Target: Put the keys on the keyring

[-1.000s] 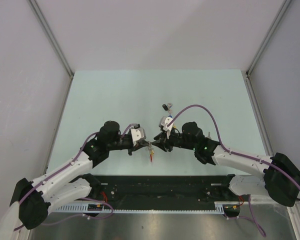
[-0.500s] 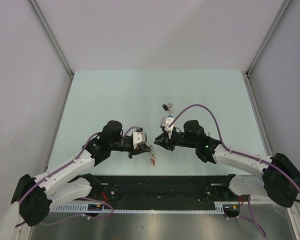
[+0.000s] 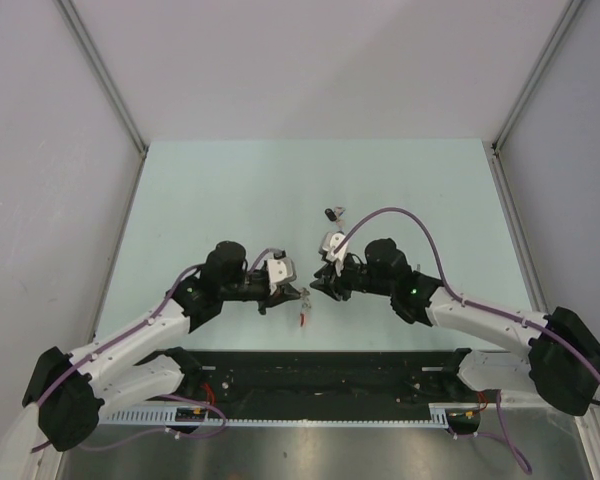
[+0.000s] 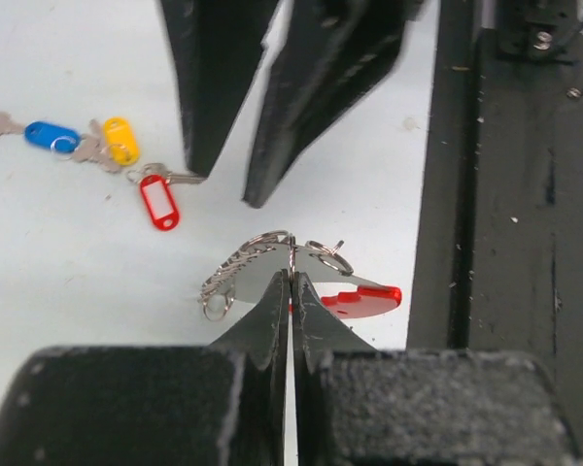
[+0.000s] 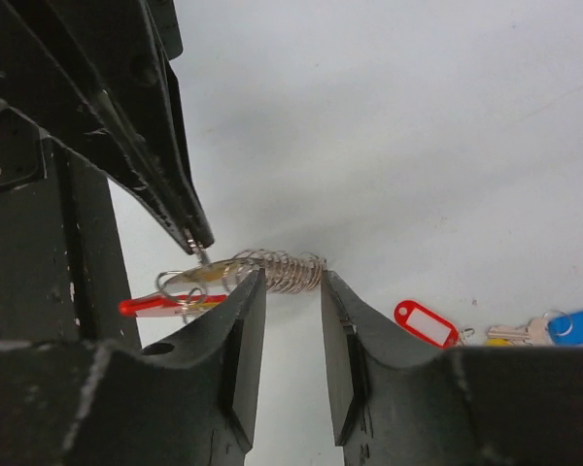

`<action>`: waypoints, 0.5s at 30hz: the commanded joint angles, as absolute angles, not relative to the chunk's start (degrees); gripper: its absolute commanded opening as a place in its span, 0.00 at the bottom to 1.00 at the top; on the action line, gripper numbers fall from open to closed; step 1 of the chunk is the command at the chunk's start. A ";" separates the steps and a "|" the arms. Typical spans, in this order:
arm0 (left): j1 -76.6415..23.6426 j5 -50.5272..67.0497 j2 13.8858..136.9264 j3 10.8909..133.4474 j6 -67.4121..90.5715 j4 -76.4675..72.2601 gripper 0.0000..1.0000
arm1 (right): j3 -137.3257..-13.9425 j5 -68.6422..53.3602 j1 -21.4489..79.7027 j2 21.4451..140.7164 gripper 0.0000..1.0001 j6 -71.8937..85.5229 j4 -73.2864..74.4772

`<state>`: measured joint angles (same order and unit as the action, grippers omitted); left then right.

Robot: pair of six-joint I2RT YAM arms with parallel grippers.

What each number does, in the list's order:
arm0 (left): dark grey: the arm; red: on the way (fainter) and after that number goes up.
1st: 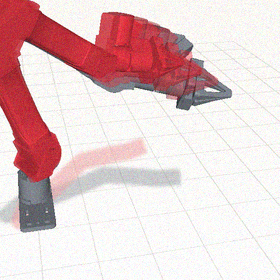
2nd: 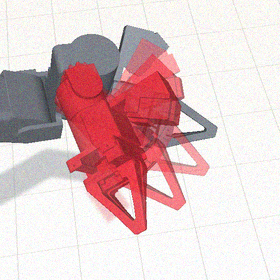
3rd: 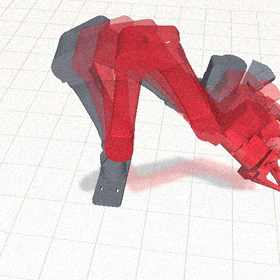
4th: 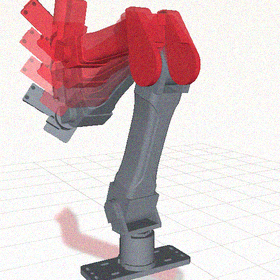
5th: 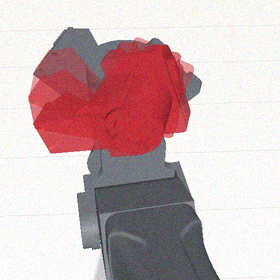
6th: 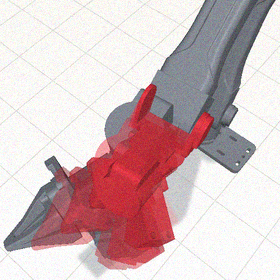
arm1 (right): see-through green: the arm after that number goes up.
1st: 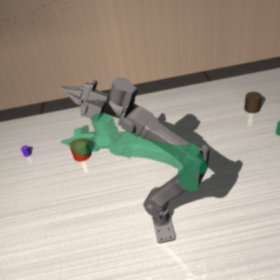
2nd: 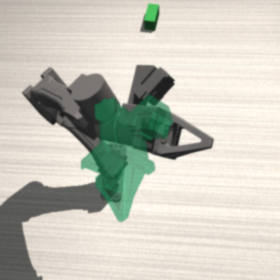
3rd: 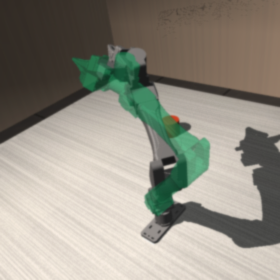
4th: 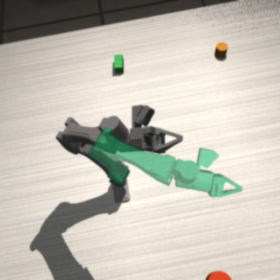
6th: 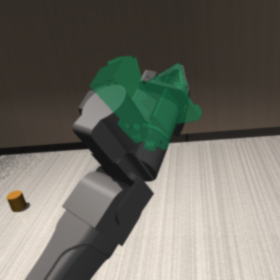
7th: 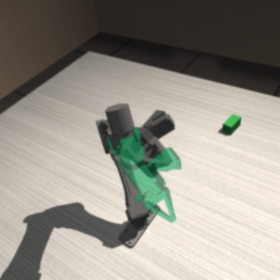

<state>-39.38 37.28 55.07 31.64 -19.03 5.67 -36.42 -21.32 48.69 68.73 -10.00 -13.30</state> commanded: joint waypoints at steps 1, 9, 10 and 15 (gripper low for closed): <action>-39.55 30.59 54.05 34.01 -15.47 3.69 0.00 | -37.62 -10.21 51.06 64.17 0.38 -6.78 -13.00; -39.64 27.69 52.65 34.19 -7.83 3.25 0.00 | -34.54 4.46 59.49 64.86 0.41 -2.55 -23.36; -39.55 27.16 52.30 34.02 -6.43 3.16 0.00 | -34.54 5.27 60.20 65.30 0.41 -2.55 -24.25; -39.64 27.69 49.84 32.43 -3.78 0.27 0.00 | -34.54 6.94 62.05 67.32 0.40 -2.55 -28.65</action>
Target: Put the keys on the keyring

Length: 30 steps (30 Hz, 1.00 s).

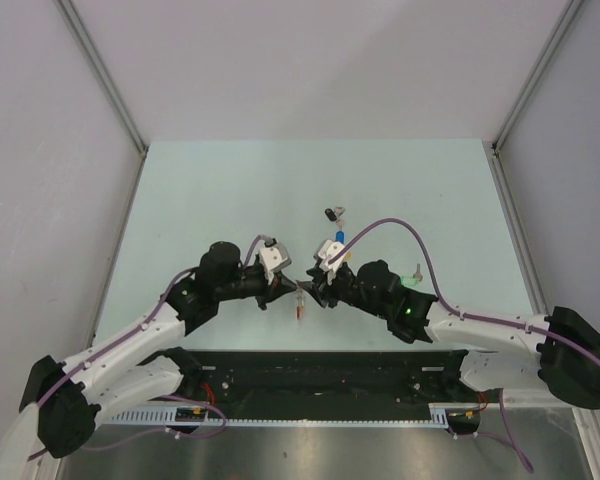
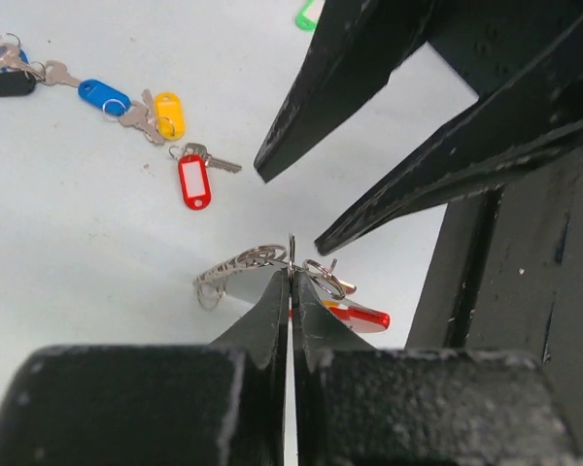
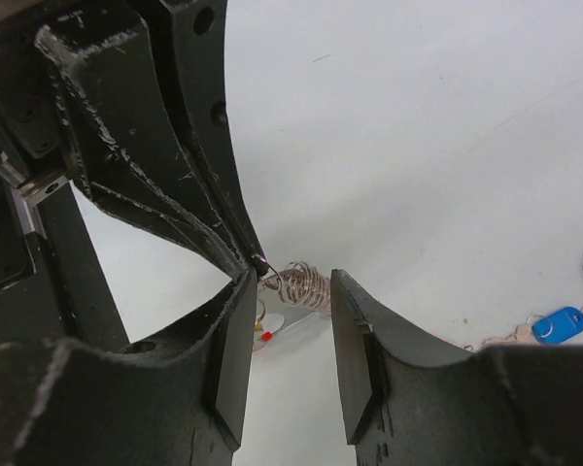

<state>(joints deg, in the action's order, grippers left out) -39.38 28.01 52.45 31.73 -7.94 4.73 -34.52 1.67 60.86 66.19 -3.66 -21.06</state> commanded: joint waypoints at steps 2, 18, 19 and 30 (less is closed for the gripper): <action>-39.64 27.69 49.48 32.26 -2.73 0.26 0.00 | -34.54 8.34 62.75 67.67 0.39 -2.46 -28.83; -39.73 28.92 48.60 30.76 -0.35 -4.92 0.00 | -33.40 10.46 63.81 70.66 0.33 -1.85 -33.48; -39.81 29.26 48.52 30.76 1.13 -5.18 0.01 | -33.31 10.63 63.81 70.93 0.33 -1.85 -33.92; -40.08 27.86 47.72 29.71 2.81 -7.12 0.00 | -32.87 18.98 64.51 74.09 0.00 -1.94 -36.74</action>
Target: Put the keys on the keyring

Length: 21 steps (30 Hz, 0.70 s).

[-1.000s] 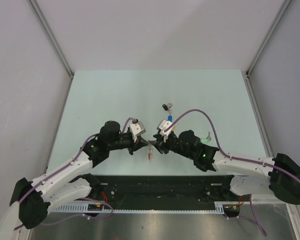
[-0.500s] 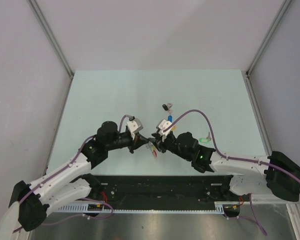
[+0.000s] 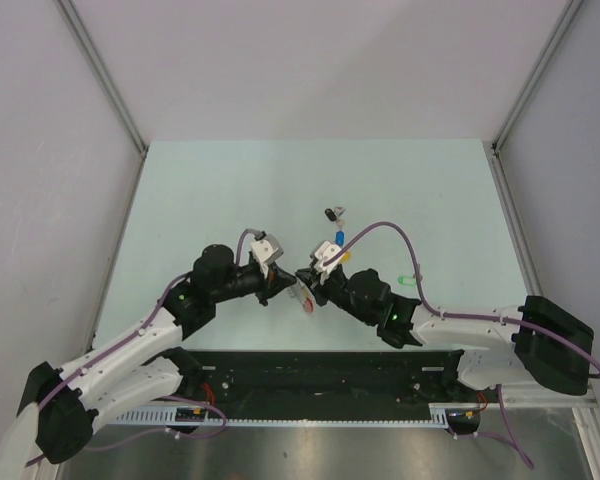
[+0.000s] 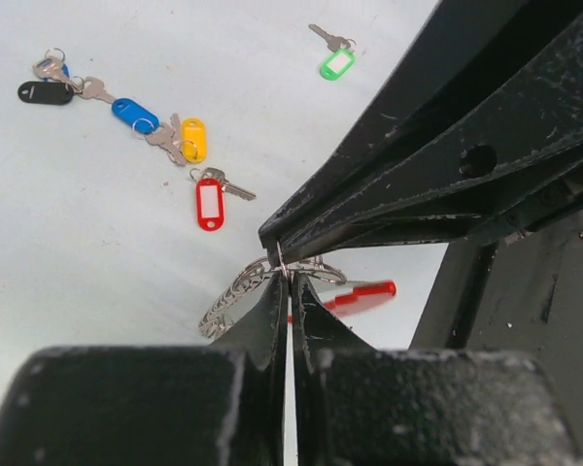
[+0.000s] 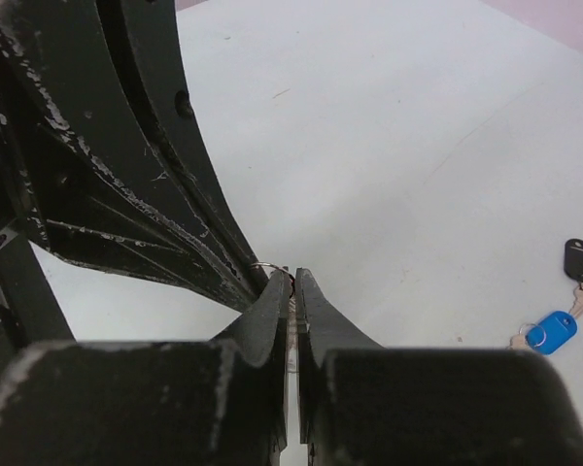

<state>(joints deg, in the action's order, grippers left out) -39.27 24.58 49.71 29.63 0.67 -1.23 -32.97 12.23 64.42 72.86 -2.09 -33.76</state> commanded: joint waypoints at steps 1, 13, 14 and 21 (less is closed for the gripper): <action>-40.08 27.69 47.72 29.79 2.90 -7.21 0.00 | -32.87 19.77 64.60 74.18 0.00 -1.85 -36.74; -40.08 24.44 46.94 30.06 0.71 -4.66 0.42 | -32.61 15.30 64.34 72.16 0.00 -2.29 -36.74; -40.17 24.35 46.85 30.23 0.27 -3.96 0.51 | -32.61 14.95 64.16 71.98 0.00 -2.29 -36.56; -40.17 23.38 45.44 30.50 -4.92 -2.37 0.65 | -32.61 9.59 62.75 69.09 0.00 -3.77 -33.67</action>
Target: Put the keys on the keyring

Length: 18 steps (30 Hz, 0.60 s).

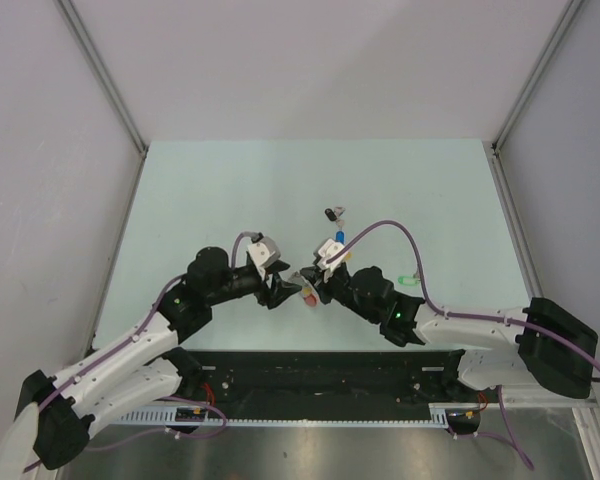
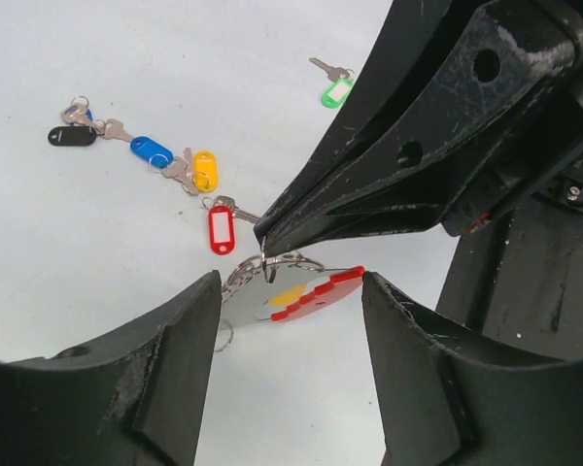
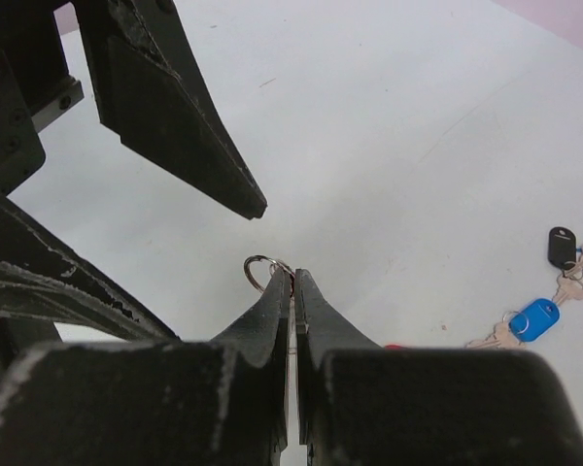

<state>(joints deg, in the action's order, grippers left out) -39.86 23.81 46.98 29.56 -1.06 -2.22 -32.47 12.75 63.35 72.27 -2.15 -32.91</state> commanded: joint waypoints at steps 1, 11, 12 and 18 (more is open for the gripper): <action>-40.17 23.81 45.44 30.50 -5.36 -2.29 0.65 | -32.61 9.15 62.67 68.91 0.00 -4.04 -33.40; -40.17 25.84 47.11 30.76 -6.59 -2.72 0.59 | -32.61 3.26 62.31 66.89 0.00 -4.48 -33.13; -40.17 25.75 47.20 30.76 -6.59 -2.81 0.58 | -32.61 2.29 62.31 66.80 0.00 -4.66 -33.13; -40.17 24.00 47.37 31.64 -8.52 -0.53 0.45 | -32.61 0.70 62.31 66.36 0.00 -5.71 -32.26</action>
